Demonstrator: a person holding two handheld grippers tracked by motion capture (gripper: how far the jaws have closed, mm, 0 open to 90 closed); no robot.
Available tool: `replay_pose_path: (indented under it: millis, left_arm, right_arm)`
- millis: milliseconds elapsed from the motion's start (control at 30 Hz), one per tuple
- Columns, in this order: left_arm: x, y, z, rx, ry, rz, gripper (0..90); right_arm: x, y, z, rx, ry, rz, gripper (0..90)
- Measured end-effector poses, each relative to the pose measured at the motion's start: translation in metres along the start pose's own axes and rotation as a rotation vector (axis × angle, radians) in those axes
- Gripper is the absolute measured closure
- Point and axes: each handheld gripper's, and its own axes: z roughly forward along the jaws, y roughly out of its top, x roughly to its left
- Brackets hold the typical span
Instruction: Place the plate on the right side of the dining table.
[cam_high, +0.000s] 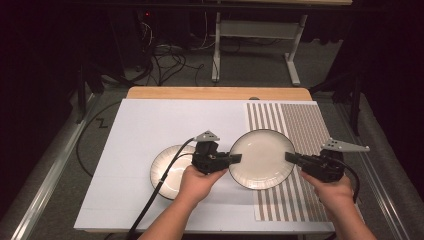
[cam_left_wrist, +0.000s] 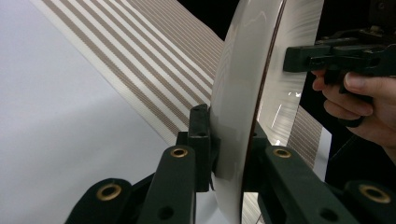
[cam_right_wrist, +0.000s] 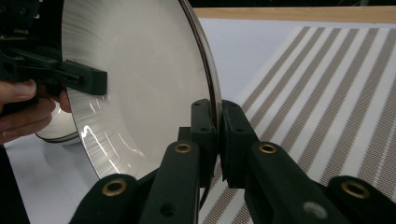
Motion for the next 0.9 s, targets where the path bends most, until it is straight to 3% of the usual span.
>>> replay_pose_path:
  millis: [700,900]
  left_arm:
    - [-0.01,0.022,0.066,0.055,-0.024,-0.02,78.0]
    - [-0.01,0.025,0.079,0.052,-0.023,-0.055,77.4]
  right_arm:
    - [-0.046,-0.012,-0.034,0.001,-0.086,0.073,87.1]
    - [-0.054,-0.011,-0.038,0.012,-0.104,0.1,87.0]
